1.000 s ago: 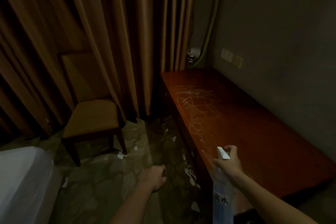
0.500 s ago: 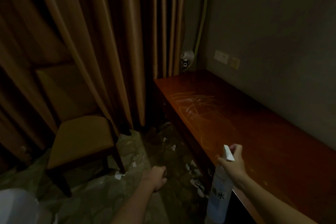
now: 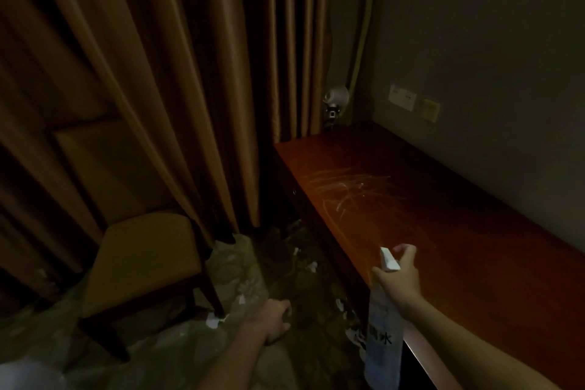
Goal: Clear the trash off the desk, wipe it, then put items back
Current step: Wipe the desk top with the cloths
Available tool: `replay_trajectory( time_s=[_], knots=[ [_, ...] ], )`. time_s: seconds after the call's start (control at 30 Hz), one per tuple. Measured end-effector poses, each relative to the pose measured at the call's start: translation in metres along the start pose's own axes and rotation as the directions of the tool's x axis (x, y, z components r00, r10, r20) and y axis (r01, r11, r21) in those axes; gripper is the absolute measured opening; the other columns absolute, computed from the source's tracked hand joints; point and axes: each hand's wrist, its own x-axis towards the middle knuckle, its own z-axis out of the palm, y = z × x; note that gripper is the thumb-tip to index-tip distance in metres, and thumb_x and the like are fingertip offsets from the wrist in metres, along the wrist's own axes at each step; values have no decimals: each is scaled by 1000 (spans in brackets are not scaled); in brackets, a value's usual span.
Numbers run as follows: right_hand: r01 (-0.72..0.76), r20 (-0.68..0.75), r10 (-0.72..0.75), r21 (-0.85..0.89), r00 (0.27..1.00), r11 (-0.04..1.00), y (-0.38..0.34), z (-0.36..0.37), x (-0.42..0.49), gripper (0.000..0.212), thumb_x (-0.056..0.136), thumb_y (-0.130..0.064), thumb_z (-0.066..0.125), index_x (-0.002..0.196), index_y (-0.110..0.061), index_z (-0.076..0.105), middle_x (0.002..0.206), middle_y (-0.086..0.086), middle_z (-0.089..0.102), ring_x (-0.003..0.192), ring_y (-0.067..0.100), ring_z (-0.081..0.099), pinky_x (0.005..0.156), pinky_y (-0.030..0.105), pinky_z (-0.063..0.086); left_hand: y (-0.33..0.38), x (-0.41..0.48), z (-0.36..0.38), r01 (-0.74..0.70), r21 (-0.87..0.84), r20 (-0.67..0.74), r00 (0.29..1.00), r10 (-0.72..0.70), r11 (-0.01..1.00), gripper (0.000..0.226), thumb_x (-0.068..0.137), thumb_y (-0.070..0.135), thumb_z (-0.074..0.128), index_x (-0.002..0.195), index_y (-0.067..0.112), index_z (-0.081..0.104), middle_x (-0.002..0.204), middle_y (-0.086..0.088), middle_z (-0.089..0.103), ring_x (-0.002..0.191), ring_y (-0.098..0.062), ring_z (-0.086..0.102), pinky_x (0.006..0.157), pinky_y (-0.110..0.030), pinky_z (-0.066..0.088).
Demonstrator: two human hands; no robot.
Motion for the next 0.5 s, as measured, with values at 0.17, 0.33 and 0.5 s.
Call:
replay_trajectory(
  time_s=[0.17,0.33,0.5],
  knots=[
    [13,1,-13,16,1000,1000,-13,20,44,53,83,-1,67,112,-23,29,103,8,48,80,23,60,69,42,59,-15,29,-25,63,-62,19,998,-61,996,28,90,27,51,115,17,56,121,-6,60,111,-23,56,77,-27,39],
    [27,143,-36,60,989,998,-28,26,80,71,83,4,64,133,-24,23,106,-1,45,87,15,55,67,26,51,-18,54,-39,119,-98,15,993,-118,988,26,90,29,49,113,18,57,120,-5,60,110,-22,56,80,-26,40],
    [105,186,-116,67,976,992,-42,35,109,76,80,10,62,136,-23,23,109,-4,43,99,20,52,69,25,50,-21,73,-44,152,-116,-8,988,-154,982,28,92,28,49,117,19,56,122,-4,60,112,-22,55,76,-23,36]
  ],
)
